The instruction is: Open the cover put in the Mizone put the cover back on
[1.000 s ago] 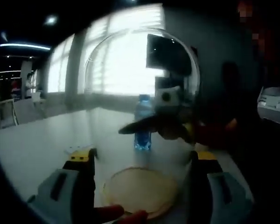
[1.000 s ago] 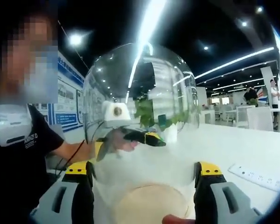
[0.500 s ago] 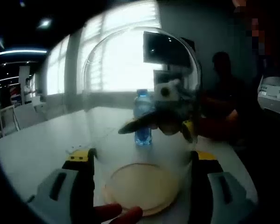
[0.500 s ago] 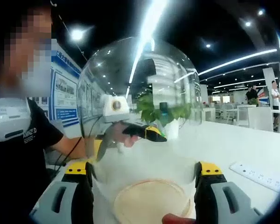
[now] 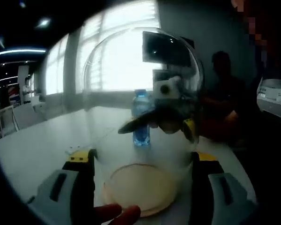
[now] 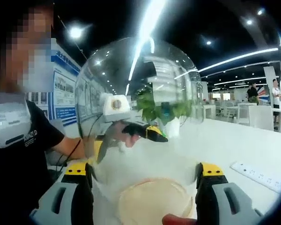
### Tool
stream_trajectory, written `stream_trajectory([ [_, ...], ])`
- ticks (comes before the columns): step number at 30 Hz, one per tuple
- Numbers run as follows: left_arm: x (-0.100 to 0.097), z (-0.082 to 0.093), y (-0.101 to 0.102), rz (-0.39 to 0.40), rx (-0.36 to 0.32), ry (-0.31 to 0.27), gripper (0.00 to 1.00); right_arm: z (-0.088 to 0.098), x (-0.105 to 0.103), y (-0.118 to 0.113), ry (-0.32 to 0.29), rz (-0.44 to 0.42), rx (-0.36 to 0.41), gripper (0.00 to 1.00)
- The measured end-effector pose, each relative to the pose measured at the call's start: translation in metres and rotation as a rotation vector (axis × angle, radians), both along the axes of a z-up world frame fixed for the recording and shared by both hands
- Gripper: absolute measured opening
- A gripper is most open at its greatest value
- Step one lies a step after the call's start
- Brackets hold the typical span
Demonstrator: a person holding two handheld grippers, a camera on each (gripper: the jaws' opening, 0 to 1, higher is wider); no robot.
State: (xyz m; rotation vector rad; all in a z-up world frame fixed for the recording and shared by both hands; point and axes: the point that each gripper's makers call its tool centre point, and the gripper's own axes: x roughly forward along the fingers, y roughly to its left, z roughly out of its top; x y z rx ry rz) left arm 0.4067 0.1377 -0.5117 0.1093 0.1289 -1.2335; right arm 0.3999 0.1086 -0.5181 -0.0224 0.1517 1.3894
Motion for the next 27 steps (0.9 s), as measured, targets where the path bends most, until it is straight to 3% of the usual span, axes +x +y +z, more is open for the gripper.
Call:
stream_trajectory([
  [9, 0.000, 0.000, 0.001, -0.001, -0.021, -0.013, 0.71, 0.001, 0.001, 0.000, -0.007, -0.005, 0.037, 0.85],
  [19, -0.003, 0.001, 0.000, 0.009, -0.018, 0.002, 0.70, 0.002, -0.001, 0.000, 0.001, 0.004, 0.011, 0.85],
  [27, -0.012, 0.000, -0.001, 0.005, 0.034, -0.007, 0.71, 0.002, -0.012, 0.000, -0.014, 0.002, -0.016, 0.85],
])
